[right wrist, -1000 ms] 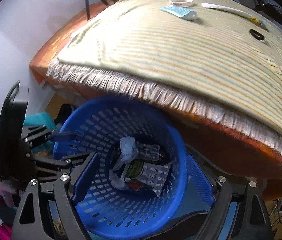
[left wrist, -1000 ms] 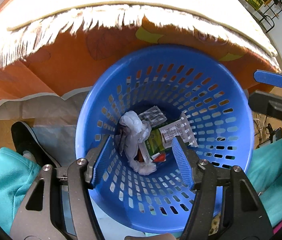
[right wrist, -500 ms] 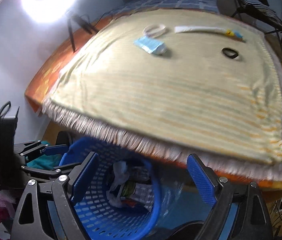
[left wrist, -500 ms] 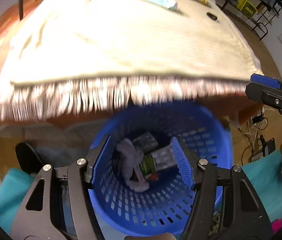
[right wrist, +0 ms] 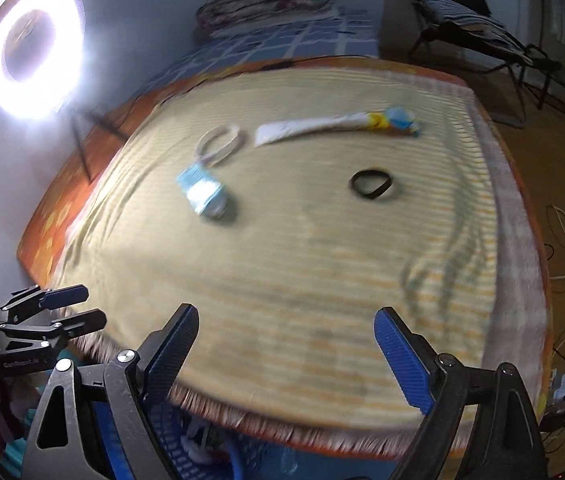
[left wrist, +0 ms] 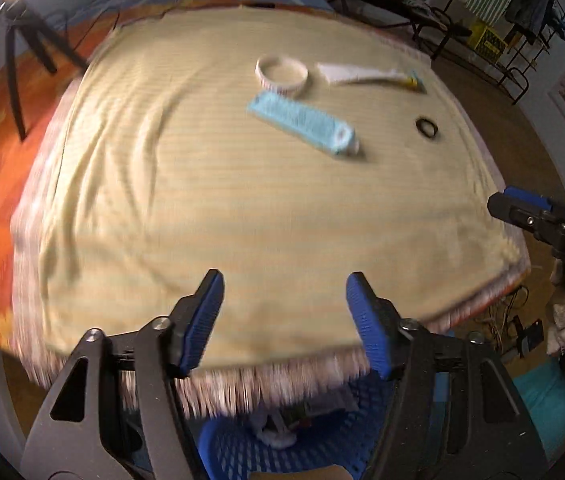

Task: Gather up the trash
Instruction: 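Move both grippers back over the cloth toward the wristband and hair tie, then grasp the white rubber wristband with the left gripper while the right gripper grasps the black hair tie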

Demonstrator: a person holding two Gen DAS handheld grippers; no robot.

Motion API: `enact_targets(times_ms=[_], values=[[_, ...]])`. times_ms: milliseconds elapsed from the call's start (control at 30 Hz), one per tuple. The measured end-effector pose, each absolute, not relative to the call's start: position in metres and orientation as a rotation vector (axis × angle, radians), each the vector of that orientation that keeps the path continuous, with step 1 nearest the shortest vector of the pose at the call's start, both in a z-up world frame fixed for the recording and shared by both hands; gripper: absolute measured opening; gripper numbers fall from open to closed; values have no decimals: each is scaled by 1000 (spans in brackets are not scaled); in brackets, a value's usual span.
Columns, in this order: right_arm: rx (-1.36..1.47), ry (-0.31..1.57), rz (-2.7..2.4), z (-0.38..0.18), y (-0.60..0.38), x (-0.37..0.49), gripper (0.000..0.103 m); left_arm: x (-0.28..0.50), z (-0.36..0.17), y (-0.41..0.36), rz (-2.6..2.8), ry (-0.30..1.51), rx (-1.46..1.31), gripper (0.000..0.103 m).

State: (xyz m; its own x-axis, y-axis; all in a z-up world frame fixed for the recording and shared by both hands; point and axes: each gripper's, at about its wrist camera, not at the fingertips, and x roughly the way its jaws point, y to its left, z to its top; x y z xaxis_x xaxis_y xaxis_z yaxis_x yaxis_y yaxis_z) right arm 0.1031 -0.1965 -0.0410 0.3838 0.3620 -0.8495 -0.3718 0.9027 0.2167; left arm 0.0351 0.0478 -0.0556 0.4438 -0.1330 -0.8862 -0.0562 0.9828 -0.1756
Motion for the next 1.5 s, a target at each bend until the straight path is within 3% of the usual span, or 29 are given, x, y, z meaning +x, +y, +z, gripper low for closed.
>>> enact_targets(times_ms=[333, 833, 1100, 1167, 1267, 1333, 1367, 1433, 1500], values=[[87, 1146, 391, -76, -211, 177, 87, 126, -50, 48, -49, 1079, -155, 75], [74, 1171, 356, -97, -191, 230, 82, 224, -88, 56, -7, 1137, -107, 80], [55, 1147, 335, -97, -192, 236, 55, 241, -95, 52, 27, 1129, -51, 78], [56, 1145, 326, -97, -196, 237, 43, 243, -95, 52, 37, 1120, -42, 71], [47, 1141, 322, -97, -197, 235, 33, 244, -93, 51, 39, 1112, -32, 53], [45, 1142, 328, -96, -197, 234, 23, 245, -91, 51, 41, 1108, -26, 31], [48, 1144, 337, -95, -196, 234, 16, 245, -90, 52, 41, 1109, -29, 26], [53, 1146, 352, -95, -193, 234, 11, 247, -89, 54, 44, 1109, -41, 11], [52, 1144, 359, -94, -191, 233, 7, 248, -87, 59, 42, 1108, -66, 8]])
